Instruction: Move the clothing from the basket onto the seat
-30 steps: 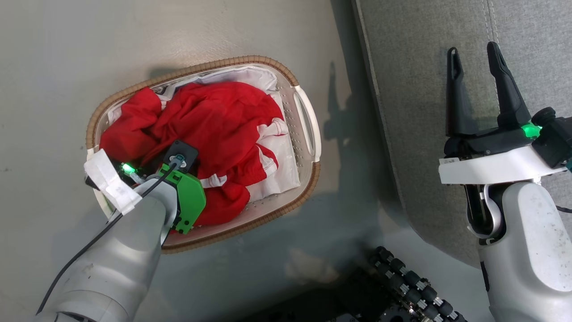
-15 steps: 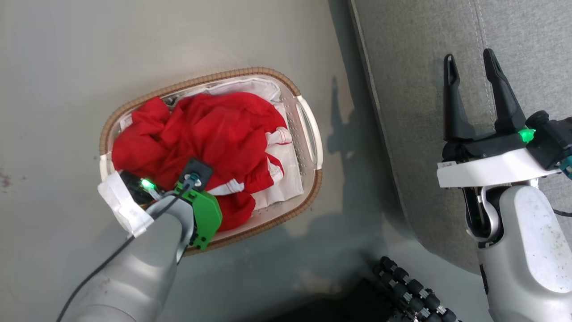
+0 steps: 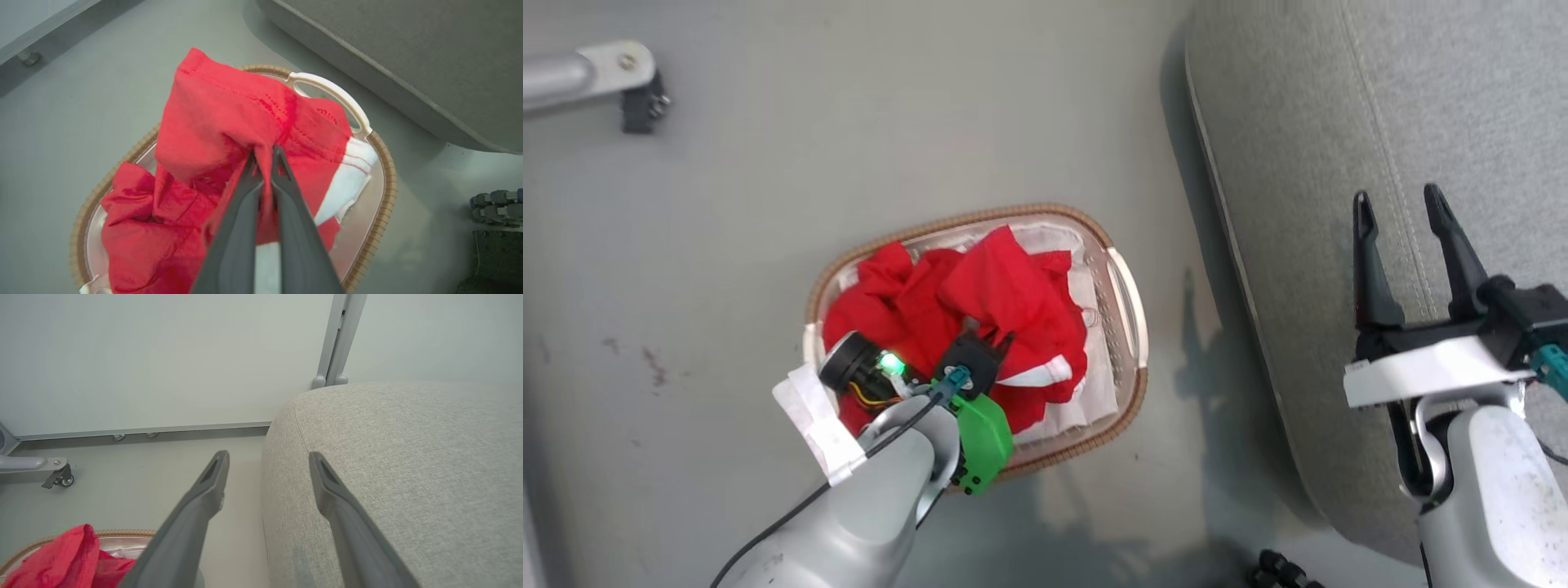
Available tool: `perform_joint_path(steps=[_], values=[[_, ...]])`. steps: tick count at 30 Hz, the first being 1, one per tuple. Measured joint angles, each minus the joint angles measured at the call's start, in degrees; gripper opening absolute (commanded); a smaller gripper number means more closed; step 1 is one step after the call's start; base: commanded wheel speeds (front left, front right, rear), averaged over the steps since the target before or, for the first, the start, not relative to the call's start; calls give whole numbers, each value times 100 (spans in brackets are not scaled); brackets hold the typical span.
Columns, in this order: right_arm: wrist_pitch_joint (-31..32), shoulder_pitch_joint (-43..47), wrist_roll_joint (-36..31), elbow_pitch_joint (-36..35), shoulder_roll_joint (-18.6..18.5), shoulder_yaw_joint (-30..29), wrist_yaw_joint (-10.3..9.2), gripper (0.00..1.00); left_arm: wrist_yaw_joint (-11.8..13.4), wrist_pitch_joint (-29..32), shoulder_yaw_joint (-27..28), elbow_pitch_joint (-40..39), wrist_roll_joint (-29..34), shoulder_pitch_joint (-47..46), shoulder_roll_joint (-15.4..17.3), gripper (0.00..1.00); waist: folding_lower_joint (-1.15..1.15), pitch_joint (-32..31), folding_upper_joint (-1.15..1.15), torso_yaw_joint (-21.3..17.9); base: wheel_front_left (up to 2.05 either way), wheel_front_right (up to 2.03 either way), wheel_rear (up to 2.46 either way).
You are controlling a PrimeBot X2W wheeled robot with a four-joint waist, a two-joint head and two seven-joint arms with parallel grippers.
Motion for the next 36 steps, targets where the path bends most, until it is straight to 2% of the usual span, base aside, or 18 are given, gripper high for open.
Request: perform_joint_path(steps=[9,22,27,36], values=[[0,701,-290,209,0,-151,0,100,-34,-4,-302,-651,164,-44,146,0,-1,-1178,0,373,0,0,0],[0,1275,-388,341,-2,-26,0,100,-38,-5,-1021,-1210,-51,-1267,549,0,-1,-2743,0,760,0,0,0],[0,1274,-387,339,-2,121,0,100,-45,-5,-1272,-1337,-216,-1815,662,0,-1,-3091,0,851,0,0,0],[0,1189,-323,405,-3,853,0,100,-47,-4,-1533,-1425,-556,-2524,653,0,-1,-3447,0,949,0,0,0]])
